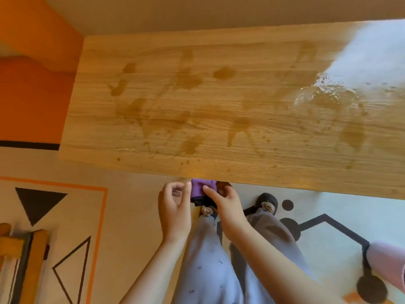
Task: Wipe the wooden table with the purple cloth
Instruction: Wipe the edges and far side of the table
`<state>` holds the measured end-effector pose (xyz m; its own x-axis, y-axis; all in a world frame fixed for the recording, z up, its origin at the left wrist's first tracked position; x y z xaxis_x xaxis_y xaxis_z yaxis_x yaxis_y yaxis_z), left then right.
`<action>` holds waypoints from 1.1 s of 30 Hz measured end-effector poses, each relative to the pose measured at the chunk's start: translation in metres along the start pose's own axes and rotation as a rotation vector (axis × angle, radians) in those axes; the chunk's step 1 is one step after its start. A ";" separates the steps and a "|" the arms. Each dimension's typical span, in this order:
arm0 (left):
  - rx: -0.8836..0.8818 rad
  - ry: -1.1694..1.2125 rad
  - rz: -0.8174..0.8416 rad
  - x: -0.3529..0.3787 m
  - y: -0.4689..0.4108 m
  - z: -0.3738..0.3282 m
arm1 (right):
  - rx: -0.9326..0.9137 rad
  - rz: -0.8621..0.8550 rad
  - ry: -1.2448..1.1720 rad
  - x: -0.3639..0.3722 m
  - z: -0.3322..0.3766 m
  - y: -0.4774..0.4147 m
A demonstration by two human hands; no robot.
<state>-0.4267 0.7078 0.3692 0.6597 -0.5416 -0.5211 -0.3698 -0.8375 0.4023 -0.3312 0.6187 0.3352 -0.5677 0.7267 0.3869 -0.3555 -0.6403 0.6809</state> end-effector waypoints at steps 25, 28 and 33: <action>0.646 -0.934 0.146 -0.040 -0.070 0.054 | -0.269 -0.509 -0.306 0.016 -0.015 0.011; 0.648 -0.947 0.158 -0.040 -0.071 0.057 | -0.296 -0.610 -0.339 -0.030 -0.001 0.027; 0.600 -0.925 0.135 -0.035 -0.067 0.051 | -0.359 -0.813 -0.472 -0.117 0.018 0.053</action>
<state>-0.4585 0.7787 0.3216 -0.0604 -0.2667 -0.9619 -0.8234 -0.5315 0.1990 -0.2703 0.5038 0.3370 0.2715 0.9511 0.1476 -0.7511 0.1135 0.6503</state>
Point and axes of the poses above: each hand's wrist, its own y-axis away from the middle knuckle, its own x-axis out of the palm, z = x × y, the point moved 4 cm from there along -y, towards the middle knuckle, and after that the axes turned 10 degrees about z, right-handed, at the moved point
